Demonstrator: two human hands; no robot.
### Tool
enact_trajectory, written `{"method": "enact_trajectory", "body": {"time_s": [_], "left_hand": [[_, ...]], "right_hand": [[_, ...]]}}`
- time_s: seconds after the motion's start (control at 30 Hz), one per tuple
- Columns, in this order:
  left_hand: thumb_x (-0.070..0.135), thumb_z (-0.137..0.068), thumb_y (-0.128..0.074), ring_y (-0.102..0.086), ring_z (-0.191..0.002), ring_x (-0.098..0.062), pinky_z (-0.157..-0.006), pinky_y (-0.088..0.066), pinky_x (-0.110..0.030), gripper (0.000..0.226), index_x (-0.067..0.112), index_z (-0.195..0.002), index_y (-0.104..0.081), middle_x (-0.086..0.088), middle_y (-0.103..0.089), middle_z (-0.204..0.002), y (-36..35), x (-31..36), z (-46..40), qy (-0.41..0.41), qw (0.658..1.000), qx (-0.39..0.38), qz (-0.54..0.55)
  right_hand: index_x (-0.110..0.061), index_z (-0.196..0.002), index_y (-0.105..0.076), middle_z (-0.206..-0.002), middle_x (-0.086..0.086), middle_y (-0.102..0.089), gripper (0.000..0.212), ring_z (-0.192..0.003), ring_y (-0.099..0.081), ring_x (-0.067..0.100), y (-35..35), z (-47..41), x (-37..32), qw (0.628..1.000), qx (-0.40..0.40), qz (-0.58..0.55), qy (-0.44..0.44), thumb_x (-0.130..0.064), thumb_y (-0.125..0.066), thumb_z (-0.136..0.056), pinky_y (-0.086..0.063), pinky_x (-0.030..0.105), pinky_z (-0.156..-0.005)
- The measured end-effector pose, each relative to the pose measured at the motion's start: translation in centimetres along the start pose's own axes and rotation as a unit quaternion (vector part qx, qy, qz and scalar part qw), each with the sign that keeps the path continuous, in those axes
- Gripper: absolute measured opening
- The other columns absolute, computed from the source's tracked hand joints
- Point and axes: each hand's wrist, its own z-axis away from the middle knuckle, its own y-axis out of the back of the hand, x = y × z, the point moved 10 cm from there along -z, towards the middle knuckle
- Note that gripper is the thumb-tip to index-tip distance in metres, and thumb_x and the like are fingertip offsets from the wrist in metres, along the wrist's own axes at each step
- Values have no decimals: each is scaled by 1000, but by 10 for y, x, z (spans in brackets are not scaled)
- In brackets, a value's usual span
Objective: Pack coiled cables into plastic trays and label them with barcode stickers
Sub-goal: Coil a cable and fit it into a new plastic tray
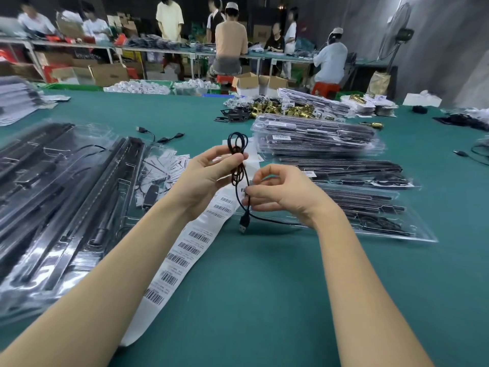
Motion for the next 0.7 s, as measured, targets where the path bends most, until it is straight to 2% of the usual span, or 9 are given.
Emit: {"method": "enact_trajectory", "body": {"time_s": [0.1,0.23,0.33,0.4,0.47,0.57,0.63,0.7], "left_hand": [[17,-73,-78,-72,-102,-25,-86,-59,-33,28,14,-99,-67,-7,-75,-103,3,-4,-1,9,997,19,77],[13,-69,-81,-74,-93,-27,-79,-60,-35,30,11,-94,-63,-9,-75,-97,5,-8,-1,7,992,45,121],[10,-69,-81,-73,-87,-27,-76,-59,-36,26,11,-87,-62,-11,-73,-93,8,-8,-1,-10,989,74,125],[7,-74,-79,-73,-84,-27,-75,-59,-37,20,11,-83,-62,-12,-72,-91,10,-10,0,-13,988,87,127],[2,-81,-76,-72,-82,-27,-75,-60,-37,16,12,-80,-63,-12,-72,-90,11,-13,0,-12,987,95,126],[0,-84,-74,-72,-78,-24,-74,-59,-36,19,13,-79,-61,-9,-72,-87,9,-14,1,-8,988,99,118],[0,-85,-74,-71,-76,-23,-72,-59,-34,20,14,-78,-61,-7,-71,-85,9,-14,2,-6,988,104,115],[0,-85,-74,-70,-76,-22,-71,-58,-32,22,17,-73,-65,-8,-70,-84,9,-13,3,-2,988,105,117]], "right_hand": [[-9,-90,-62,-92,15,-72,16,-86,-75,23,-3,2,2,999,-37,39,-5,-3,-76,-86,-61,30,-74],[-12,-86,-68,-82,4,-72,11,-72,-66,12,-6,3,-1,991,-49,123,7,-8,-79,-85,-53,18,-63],[-15,-89,-75,-87,3,-76,12,-68,-62,10,-5,4,-6,986,-52,156,19,-4,-71,-89,-50,17,-58],[-18,-98,-77,-96,-2,-77,26,-69,-62,9,-8,8,-6,982,-86,165,15,2,-64,-90,-49,17,-58],[-25,-104,-78,-102,-7,-77,31,-70,-62,6,-8,13,-8,970,-104,219,22,-1,-67,-88,-50,17,-62],[-29,-96,-81,-86,-10,-77,25,-64,-57,1,-7,10,-20,948,-59,302,83,-9,-77,-82,-47,13,-67],[-26,-90,-82,-72,-12,-74,20,-59,-57,6,-13,9,-26,946,-48,299,115,-9,-79,-80,-46,11,-63],[-26,-88,-83,-72,-11,-75,18,-66,-65,21,-16,7,-27,944,-42,299,131,-10,-79,-80,-53,18,-67]]}}
